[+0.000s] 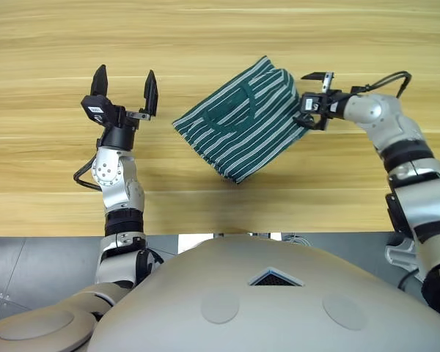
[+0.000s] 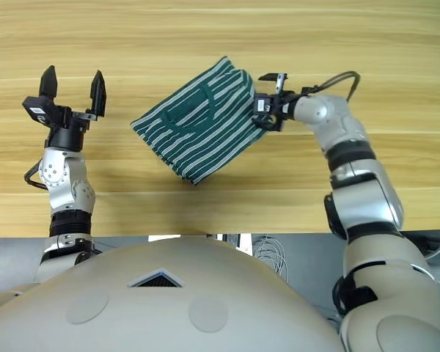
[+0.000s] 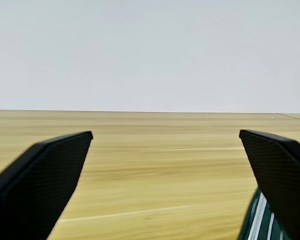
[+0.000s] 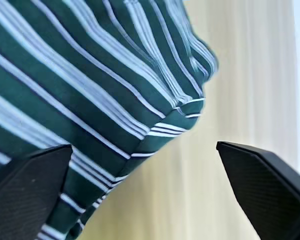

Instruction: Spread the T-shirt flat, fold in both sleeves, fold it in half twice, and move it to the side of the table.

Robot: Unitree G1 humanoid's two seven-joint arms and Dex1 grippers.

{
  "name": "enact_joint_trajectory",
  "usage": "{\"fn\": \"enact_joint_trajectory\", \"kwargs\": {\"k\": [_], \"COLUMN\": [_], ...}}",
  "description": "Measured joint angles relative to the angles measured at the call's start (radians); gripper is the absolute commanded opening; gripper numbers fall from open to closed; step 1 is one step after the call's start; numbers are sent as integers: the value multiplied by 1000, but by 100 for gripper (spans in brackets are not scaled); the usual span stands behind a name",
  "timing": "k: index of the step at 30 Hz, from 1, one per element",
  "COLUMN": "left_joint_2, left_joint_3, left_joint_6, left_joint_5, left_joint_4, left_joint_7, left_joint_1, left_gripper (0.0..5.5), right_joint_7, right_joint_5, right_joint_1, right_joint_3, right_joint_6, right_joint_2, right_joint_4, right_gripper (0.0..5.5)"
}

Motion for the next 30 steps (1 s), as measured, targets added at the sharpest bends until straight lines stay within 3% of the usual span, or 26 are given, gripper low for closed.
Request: {"fn": "enact_joint_trajectory", "kwargs": {"k": [11,15,20,22,30], "left_joint_2": [-25,-26,-29,-29,-18], "left_joint_3": [-22,-20,-17,-14,2], "left_joint_6": [0,0,0,0,-1], "left_joint_5": [-1,-2,-2,-3,-3], "left_joint_4": [-10,-10,-9,-6,25], "left_joint_7": [-2,-2,-2,-2,-5], "left_joint_1": [2,3,2,0,-35], "left_gripper": [538,538,538,538,538], "right_joint_7": [-387,-567,-637,-599,-59], "right_joint_5": [-133,-148,-107,-97,168], "right_joint_1": [-184,-215,-235,-213,38], "right_joint_3": [125,130,93,92,29], "right_joint_6": [125,119,-74,-107,-129], "right_joint_2": [294,311,294,303,514], "right_joint_4": [294,310,254,237,142], "right_gripper": [540,540,540,540,540]}}
